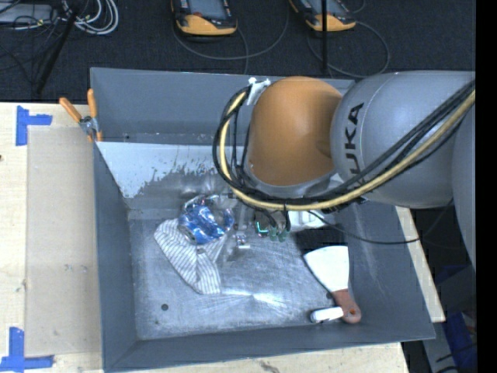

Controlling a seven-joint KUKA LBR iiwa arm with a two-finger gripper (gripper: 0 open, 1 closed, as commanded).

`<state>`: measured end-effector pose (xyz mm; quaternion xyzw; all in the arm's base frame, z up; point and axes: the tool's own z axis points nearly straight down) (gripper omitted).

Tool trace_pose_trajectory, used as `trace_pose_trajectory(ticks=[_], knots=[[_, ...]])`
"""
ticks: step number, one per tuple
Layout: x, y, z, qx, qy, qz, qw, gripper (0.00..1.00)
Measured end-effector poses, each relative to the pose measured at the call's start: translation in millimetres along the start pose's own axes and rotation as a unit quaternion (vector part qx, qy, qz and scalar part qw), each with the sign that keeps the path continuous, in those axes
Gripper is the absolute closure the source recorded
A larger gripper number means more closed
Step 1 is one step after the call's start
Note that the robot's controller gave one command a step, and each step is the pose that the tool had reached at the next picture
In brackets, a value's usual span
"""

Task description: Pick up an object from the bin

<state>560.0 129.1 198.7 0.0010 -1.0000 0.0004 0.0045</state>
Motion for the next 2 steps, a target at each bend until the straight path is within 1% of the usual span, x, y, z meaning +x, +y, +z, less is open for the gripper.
trace_pose_trajectory(ticks=[1,2], knots=[[-1.7,-1,-4,-0.001,-0.004,0.002,1.0,0.0],[-24.8,1,48,-0.001,-0.0062,-0.05,0.9988,0.0]])
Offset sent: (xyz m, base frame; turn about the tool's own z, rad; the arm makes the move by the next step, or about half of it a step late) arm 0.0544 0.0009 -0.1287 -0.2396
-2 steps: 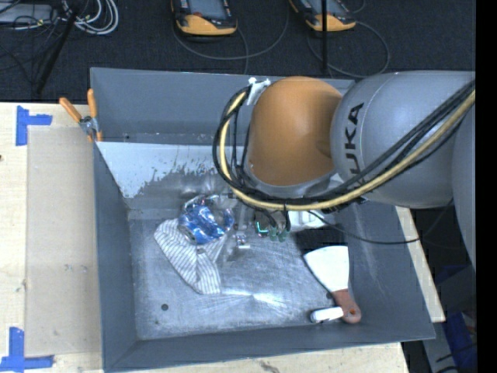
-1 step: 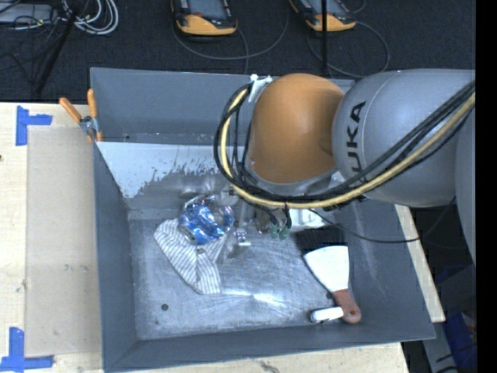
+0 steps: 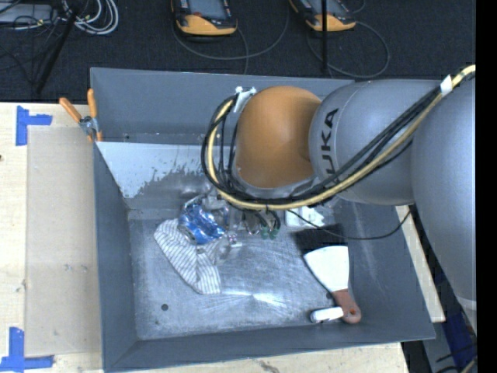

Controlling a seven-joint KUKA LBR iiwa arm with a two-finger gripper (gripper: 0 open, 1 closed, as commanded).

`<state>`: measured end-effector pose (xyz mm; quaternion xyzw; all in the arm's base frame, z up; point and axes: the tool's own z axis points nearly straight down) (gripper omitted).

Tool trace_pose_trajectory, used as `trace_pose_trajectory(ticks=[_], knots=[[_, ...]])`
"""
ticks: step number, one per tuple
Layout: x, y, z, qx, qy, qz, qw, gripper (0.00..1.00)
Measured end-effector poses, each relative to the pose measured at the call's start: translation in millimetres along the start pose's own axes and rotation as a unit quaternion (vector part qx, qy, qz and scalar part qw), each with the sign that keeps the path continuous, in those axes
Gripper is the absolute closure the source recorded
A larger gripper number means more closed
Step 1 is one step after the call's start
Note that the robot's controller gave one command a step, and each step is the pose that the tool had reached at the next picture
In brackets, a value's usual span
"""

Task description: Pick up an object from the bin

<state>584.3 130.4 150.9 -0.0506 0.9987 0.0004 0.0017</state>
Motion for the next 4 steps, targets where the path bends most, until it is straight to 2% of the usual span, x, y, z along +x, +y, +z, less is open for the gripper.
trace_pose_trajectory(ticks=[1,2,3,4], knots=[[-33.8,-11.9,75.8,-0.002,0.0026,-0.022,0.9998,0.0],[-28.8,-11.3,68.4,-0.001,0.0006,-0.021,0.9998,0.0],[-34.6,-10.8,71.9,-0.001,0.0043,-0.022,0.9997,0.0],[-36.1,-17.1,70.3,-0.007,0.0003,0.036,0.9993,1.0]])
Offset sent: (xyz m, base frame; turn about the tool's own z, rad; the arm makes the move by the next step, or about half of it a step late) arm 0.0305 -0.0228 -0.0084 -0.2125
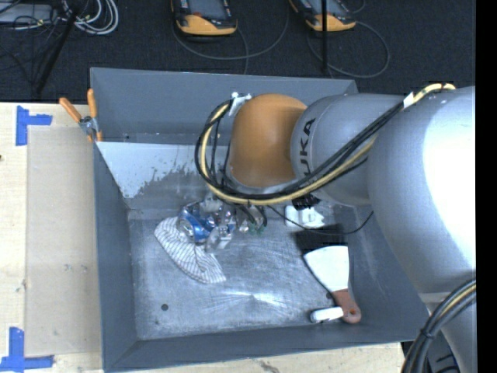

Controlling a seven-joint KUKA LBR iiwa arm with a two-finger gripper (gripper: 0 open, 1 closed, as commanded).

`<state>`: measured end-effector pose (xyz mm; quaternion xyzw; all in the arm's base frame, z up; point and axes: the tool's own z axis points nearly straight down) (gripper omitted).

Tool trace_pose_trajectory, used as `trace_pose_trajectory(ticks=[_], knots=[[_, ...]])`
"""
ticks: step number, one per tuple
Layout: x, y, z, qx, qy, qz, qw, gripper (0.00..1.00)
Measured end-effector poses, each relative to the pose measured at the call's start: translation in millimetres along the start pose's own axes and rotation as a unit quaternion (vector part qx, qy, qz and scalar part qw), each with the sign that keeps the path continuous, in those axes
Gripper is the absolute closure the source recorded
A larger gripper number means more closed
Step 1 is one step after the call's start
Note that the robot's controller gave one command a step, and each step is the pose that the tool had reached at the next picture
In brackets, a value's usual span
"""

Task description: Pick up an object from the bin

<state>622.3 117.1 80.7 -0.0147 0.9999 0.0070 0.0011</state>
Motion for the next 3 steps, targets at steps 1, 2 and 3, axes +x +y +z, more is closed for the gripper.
trace_pose_trajectory(ticks=[1,2,3], knots=[[0.0,0,0,0.0,0.0,0.0,1.0,1.0],[1.0,0,-2,0.001,0.0019,0.0,1.0,1.0],[3.0,-3,-13,0.006,0.0043,0.001,1.0,1.0]])
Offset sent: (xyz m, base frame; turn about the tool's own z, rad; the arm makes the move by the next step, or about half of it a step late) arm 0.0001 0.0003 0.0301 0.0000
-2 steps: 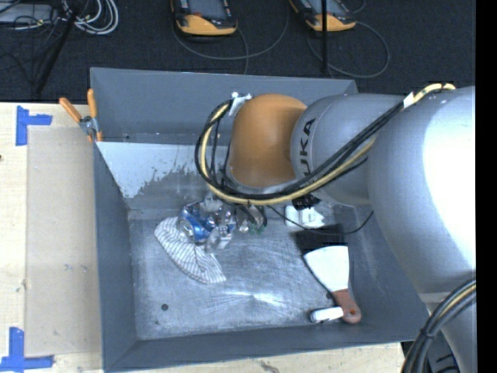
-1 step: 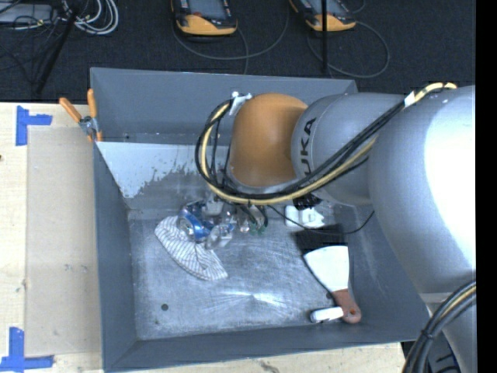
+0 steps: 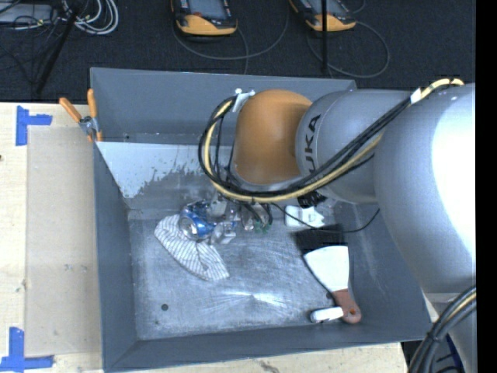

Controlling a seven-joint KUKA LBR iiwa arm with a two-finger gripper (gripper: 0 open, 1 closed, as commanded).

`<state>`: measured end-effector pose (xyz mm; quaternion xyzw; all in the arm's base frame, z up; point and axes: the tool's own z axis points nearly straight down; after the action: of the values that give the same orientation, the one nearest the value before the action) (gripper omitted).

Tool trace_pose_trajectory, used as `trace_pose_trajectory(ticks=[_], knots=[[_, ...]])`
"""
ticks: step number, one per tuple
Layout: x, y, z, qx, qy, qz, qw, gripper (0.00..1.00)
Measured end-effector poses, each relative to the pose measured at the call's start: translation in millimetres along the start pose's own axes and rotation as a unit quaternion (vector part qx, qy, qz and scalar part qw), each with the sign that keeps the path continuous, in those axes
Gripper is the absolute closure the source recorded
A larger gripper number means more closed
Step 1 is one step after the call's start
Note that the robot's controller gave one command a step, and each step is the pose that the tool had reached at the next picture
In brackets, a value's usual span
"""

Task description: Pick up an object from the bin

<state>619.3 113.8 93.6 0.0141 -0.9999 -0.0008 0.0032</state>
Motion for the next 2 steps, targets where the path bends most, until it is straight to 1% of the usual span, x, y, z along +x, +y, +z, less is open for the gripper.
trace_pose_trajectory(ticks=[2], knots=[[-0.2,-2,-28,0.002,-0.0011,0.001,1.0,1.0]])
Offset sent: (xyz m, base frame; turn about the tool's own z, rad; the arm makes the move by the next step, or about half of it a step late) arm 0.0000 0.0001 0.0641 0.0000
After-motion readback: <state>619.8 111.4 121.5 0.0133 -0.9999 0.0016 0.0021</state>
